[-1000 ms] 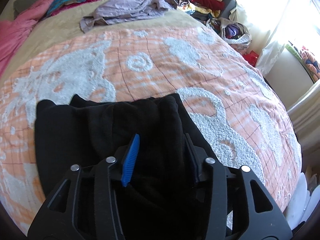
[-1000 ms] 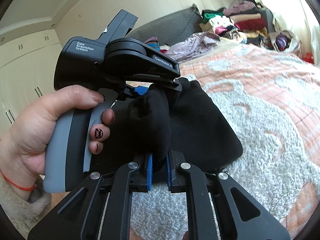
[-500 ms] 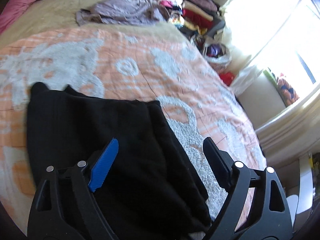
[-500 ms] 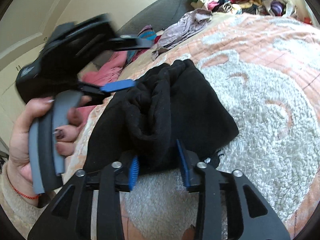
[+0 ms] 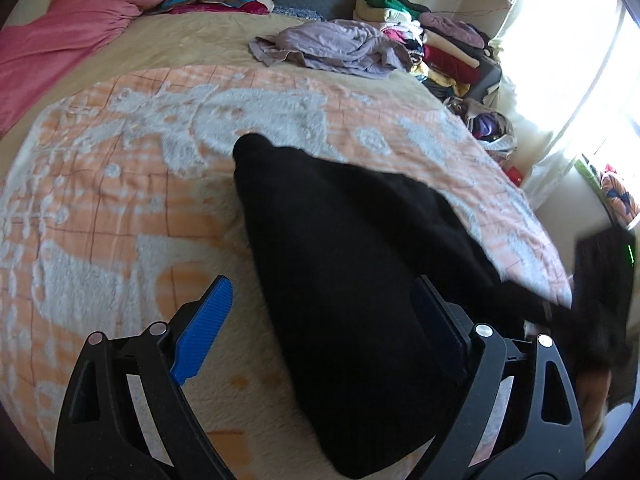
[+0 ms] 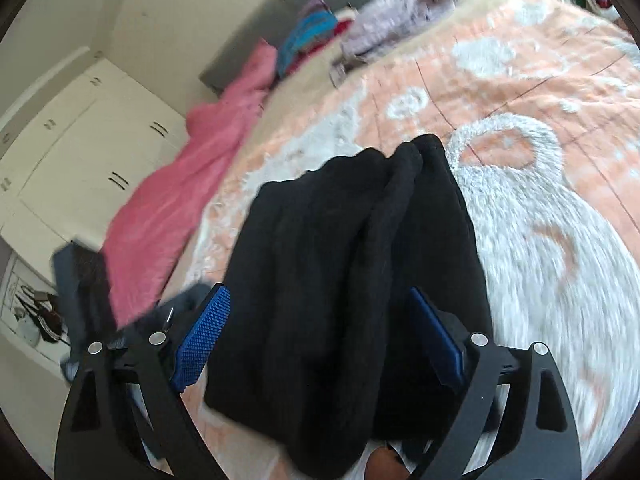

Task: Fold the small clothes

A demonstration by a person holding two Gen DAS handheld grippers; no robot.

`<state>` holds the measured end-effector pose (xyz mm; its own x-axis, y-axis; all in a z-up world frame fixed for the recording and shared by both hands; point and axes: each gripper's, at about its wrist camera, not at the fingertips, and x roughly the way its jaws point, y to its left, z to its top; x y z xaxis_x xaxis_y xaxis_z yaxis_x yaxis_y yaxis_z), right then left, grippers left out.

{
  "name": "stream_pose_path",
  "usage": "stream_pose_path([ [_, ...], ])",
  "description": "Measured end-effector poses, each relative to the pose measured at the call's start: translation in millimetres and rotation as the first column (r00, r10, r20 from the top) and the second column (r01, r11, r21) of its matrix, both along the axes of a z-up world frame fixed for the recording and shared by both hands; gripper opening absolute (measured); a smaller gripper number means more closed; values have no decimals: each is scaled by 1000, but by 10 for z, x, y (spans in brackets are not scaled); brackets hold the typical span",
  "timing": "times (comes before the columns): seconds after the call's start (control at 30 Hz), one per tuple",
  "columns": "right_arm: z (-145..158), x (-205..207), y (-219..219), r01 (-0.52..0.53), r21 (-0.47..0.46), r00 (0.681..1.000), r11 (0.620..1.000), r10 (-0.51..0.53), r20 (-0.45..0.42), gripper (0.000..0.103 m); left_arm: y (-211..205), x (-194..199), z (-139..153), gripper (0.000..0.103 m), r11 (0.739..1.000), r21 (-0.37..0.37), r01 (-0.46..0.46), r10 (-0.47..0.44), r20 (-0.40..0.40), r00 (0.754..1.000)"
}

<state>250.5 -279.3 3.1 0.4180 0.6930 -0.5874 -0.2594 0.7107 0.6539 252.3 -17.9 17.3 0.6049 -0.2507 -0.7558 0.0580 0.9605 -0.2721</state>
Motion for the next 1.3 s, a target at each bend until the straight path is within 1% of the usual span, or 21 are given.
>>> stream_pose_path([
  [0.1,-71,126,73,-25,-44,999,999,24,-25,76,-18,-9,-80,83,1000,8,15,-15,-15,1000],
  [0.13,-86,182,96,-35,-60,999,998,33,-26,67,-28,-13,-115,83,1000,13,17,-17,-22,1000],
  [0.17,-80,192,130,-50,-73,999,996,48,-22,55,-49,-16,-156,83,1000,14,21,-21,-28,999],
  [0.2,-69,200,146,-61,-83,998,995,60,-12,47,-54,-16,-176,83,1000,12,21,-21,-30,999],
  [0.23,-45,207,169,-80,-90,997,993,81,13,28,-53,-18,-195,83,1000,8,19,-18,-31,999],
  [0.27,-7,195,189,-90,-105,995,990,95,43,22,-49,-13,-203,83,1000,2,14,-14,-33,999],
  [0.3,47,161,212,-101,-125,991,987,111,75,21,-38,-13,-198,83,1000,-6,8,-8,-32,999],
  [0.4,271,114,192,-109,-152,977,982,134,165,20,-64,-48,-122,83,1000,-16,8,-8,-13,1000],
  [0.43,387,70,155,-98,-178,968,979,136,212,20,-87,-59,-101,83,1000,-17,16,-16,-8,1000],
  [0.5,460,105,117,-81,-218,958,973,137,254,20,-156,-94,-63,83,999,-20,38,-38,2,999],
  [0.57,374,213,77,-85,-232,964,969,140,228,20,-238,-109,-77,83,999,-6,53,-53,-5,999],
  [0.67,118,319,81,-90,-278,977,956,139,161,21,-327,-113,-162,83,998,15,64,-63,-30,998],
  [0.73,-30,332,80,-84,-310,981,947,134,143,22,-342,-122,-214,83,998,15,68,-68,-39,997],
  [0.77,-67,332,86,-79,-302,981,950,128,143,23,-343,-127,-237,83,998,13,70,-69,-45,997],
  [0.87,-86,315,31,-55,-284,985,957,99,142,29,-331,-137,-252,83,998,5,68,-68,-45,997],
  [1.0,-68,256,30,-29,-317,984,948,83,159,34,-320,-148,-251,83,998,12,69,-69,-43,997],
  [1.07,-62,225,14,-14,-332,984,943,71,163,40,-328,-159,-250,83,998,13,69,-68,-44,997],
  [1.13,-48,185,-20,-9,-328,985,945,64,159,42,-330,-176,-246,83,998,12,67,-66,-46,997],
  [1.2,-26,133,-52,-8,-328,985,945,64,159,46,-332,-199,-239,83,998,15,67,-66,-47,997],
  [1.23,-7,93,-76,-3,-333,985,943,60,162,50,-331,-202,-235,83,998,16,68,-67,-46,997],
  [1.3,22,15,-135,3,-331,985,944,55,166,52,-329,-208,-230,83,998,16,66,-65,-47,997],
])
